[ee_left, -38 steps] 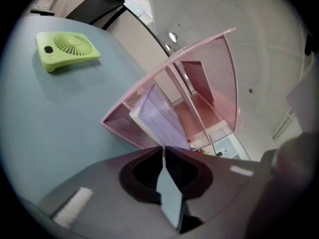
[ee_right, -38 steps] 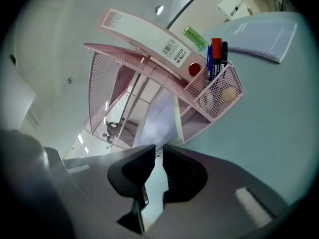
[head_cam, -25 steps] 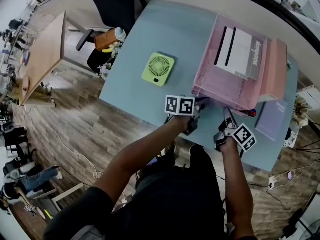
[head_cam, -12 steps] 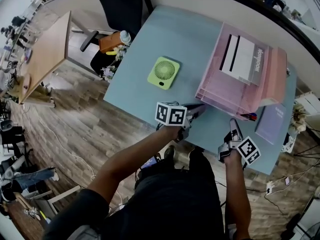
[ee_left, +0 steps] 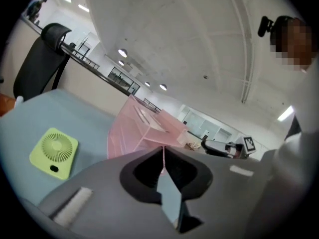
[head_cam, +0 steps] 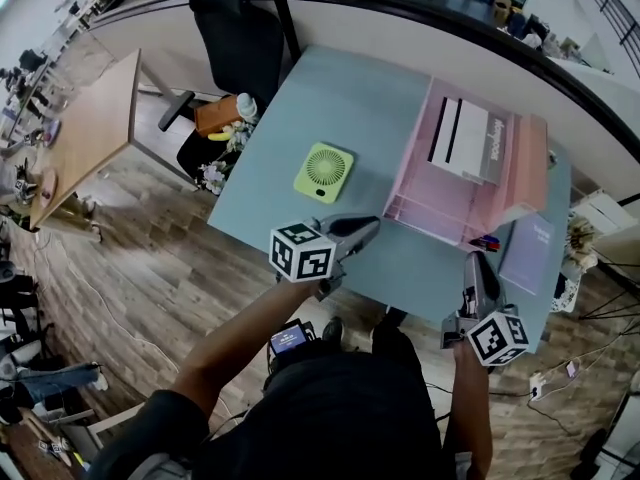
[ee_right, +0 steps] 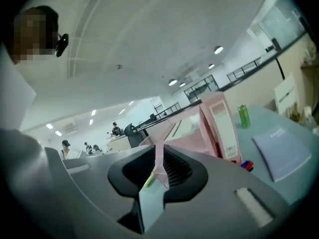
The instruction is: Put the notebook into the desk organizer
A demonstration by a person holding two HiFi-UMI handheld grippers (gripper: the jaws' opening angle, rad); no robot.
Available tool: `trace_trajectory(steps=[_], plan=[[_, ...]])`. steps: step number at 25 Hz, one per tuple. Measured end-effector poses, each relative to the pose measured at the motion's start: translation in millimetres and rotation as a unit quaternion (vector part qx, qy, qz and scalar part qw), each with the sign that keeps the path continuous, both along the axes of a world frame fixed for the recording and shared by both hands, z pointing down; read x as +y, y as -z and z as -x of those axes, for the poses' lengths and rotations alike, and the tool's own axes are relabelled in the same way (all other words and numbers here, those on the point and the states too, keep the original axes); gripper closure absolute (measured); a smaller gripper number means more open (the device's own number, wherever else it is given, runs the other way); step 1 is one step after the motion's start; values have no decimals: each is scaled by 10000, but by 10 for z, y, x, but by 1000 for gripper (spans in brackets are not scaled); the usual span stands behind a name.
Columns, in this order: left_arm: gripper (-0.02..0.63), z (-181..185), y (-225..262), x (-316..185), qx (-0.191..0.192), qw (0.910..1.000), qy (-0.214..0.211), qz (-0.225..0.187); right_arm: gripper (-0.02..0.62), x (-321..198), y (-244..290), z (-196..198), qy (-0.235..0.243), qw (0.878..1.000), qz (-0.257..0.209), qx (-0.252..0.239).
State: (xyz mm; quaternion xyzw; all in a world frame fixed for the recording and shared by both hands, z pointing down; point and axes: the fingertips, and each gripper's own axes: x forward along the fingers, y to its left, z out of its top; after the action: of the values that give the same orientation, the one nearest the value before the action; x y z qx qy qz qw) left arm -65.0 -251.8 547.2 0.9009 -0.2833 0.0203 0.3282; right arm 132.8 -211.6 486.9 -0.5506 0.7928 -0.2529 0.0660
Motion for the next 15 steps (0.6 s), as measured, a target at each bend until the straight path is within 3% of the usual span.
trace_trajectory(steps=[4,8,15], plan=[[538,304,380,69,-266,9968,41,-747,546,151,602,166,235,9950,-571,791],[537,656,747,151,-527,9889,163,-1381,545,310,1107,296,406,9821,-1160,1427],[535,1098,1177,411,-999,9714,367,-2121,543,602,1623,300,191,9663,-1618,1993]])
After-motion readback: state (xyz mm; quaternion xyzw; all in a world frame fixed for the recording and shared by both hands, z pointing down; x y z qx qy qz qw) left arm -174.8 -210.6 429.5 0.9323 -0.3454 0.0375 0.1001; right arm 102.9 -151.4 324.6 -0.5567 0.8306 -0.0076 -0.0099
